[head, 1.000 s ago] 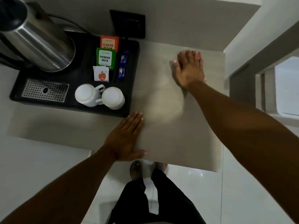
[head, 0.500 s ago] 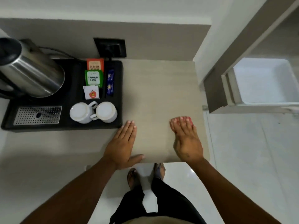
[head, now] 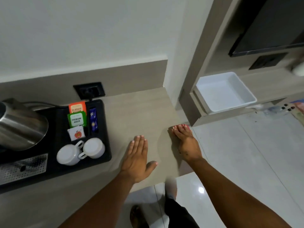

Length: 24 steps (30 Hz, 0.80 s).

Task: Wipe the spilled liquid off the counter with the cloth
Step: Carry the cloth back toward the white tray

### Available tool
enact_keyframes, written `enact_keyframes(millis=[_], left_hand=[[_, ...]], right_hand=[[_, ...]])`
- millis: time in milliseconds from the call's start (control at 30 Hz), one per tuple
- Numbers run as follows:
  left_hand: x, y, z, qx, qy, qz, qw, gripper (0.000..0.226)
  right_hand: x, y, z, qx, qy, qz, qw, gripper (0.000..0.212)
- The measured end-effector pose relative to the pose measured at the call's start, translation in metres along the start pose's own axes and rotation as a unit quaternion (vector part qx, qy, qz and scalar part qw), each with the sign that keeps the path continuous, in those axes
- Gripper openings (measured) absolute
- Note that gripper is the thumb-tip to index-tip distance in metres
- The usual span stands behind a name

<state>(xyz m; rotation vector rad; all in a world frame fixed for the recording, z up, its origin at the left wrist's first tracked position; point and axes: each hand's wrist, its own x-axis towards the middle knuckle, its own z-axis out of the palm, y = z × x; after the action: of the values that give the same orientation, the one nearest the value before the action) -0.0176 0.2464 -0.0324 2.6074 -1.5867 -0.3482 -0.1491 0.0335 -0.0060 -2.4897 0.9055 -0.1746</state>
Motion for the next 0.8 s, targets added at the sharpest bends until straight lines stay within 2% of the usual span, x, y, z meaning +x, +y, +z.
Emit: enact_keyframes(millis=[200, 333, 467, 633, 733, 800], left_hand=[[0.024, 0.025, -0.010, -0.005, 0.035, 0.001, 0.999, 0.100], [0.111, 0.067, -0.025, 0.001, 0.047, 0.032, 0.998, 0.091], [0.201, 0.109, -0.022, 0.002, 0.036, 0.032, 0.999, 0.091], [0.257, 0.125, -0.006, -0.011, 0.017, 0.002, 1.000, 0.098], [0.268, 0.115, -0.002, -0.022, 0.030, -0.002, 0.999, 0.096], [0.273, 0.109, -0.001, -0.033, 0.035, -0.005, 0.999, 0.093]], right_hand=[[0.022, 0.001, -0.021, -0.024, -0.005, 0.004, 1.000, 0.092], [0.090, 0.045, -0.058, -0.006, 0.028, 0.039, 0.999, 0.074], [0.155, 0.086, -0.070, -0.058, 0.018, 0.043, 0.997, 0.075], [0.199, 0.114, -0.042, -0.037, -0.023, 0.035, 0.998, 0.068], [0.211, 0.127, -0.032, -0.093, -0.057, 0.001, 0.994, 0.077], [0.218, 0.130, -0.029, -0.080, -0.074, -0.001, 0.994, 0.065]])
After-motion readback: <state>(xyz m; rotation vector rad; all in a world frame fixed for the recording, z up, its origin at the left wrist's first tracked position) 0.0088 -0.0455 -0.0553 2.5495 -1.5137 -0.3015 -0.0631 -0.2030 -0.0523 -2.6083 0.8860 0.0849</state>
